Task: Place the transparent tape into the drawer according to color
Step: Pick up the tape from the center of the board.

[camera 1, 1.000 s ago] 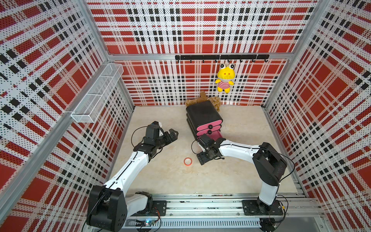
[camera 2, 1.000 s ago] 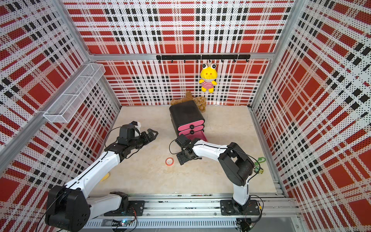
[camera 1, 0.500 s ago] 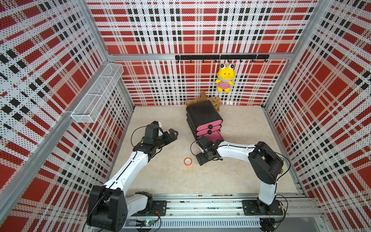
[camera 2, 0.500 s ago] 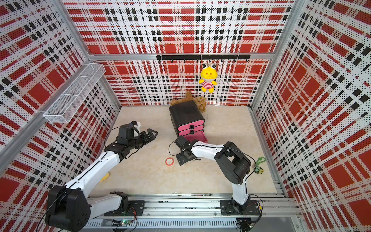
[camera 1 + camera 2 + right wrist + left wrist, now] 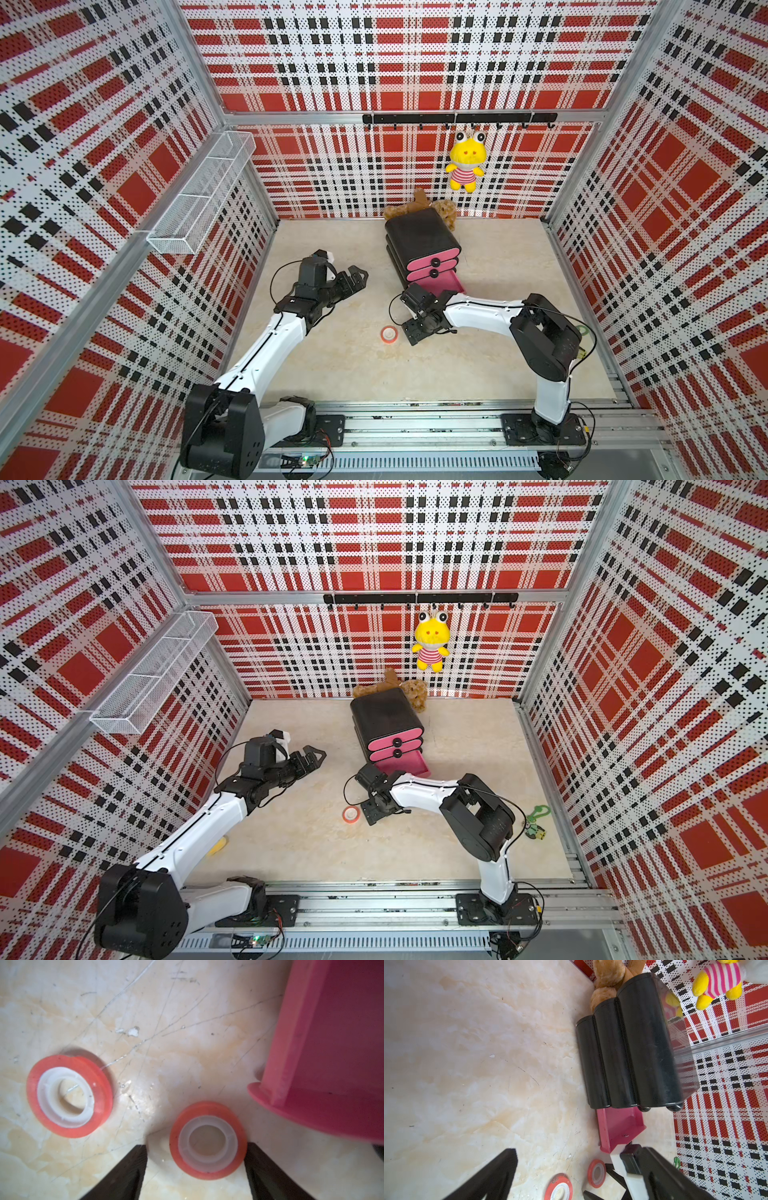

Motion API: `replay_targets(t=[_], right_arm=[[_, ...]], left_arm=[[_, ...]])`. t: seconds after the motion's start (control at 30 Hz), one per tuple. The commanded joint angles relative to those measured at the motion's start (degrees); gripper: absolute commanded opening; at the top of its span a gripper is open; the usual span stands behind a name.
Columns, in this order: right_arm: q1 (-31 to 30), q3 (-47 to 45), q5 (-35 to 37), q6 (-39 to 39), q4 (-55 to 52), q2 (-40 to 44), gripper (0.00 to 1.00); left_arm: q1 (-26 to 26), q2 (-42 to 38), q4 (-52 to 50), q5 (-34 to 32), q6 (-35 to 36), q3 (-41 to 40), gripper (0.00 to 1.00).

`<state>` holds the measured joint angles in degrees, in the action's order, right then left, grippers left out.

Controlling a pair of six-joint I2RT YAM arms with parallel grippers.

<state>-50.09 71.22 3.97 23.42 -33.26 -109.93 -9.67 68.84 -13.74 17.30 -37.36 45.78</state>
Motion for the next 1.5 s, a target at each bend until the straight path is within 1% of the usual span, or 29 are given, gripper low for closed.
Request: replay_targets(t=[0.0,0.27,0.4,0.67,0.83,1.07,1.1,1.13,1.47], right_arm=[[-0.4,0.9,2.1,0.7,-0.9,-1.5,0.77],[-0.4,5.6,3.8,0.1,-3.2,-4.2,0.77],[-0.5,6.9,4.0,-0.2,-5.0,-5.2,0.75],[-0.5,4.0,3.3,0.3,-5.8,-3.1,0.74],[-0.5,2.1,2.4,0.4,-5.0,-2.3,0.68],[-0.5,0.7,2.4,0.5,-4.9,-1.5,0.68],[-0.5,0.7,2.4,0.7,-5.0,-1.5,0.62],[-0.5,0.7,2.3,0.6,-5.0,-1.7,0.60],[-0.5,1.9,2.0,0.5,-5.2,-2.6,0.51]], left_arm=[[0.6,-0.9,1.0,0.7,1.0,0.0,0.99],[0.8,-0.9,1.0,1.1,1.2,0.4,0.99],[1.3,-1.3,0.9,1.3,1.4,0.5,0.99],[2.0,-2.0,0.1,1.5,1.8,1.1,0.99],[2.0,-1.7,0.0,1.5,1.8,1.5,0.99],[2.0,-1.7,-0.2,1.5,1.8,2.2,0.99],[2.1,-1.7,-0.2,1.6,1.8,2.3,0.99],[2.1,-1.6,-0.2,1.5,1.8,2.3,0.99],[2.1,-1.5,-0.2,1.6,1.9,2.2,0.99]])
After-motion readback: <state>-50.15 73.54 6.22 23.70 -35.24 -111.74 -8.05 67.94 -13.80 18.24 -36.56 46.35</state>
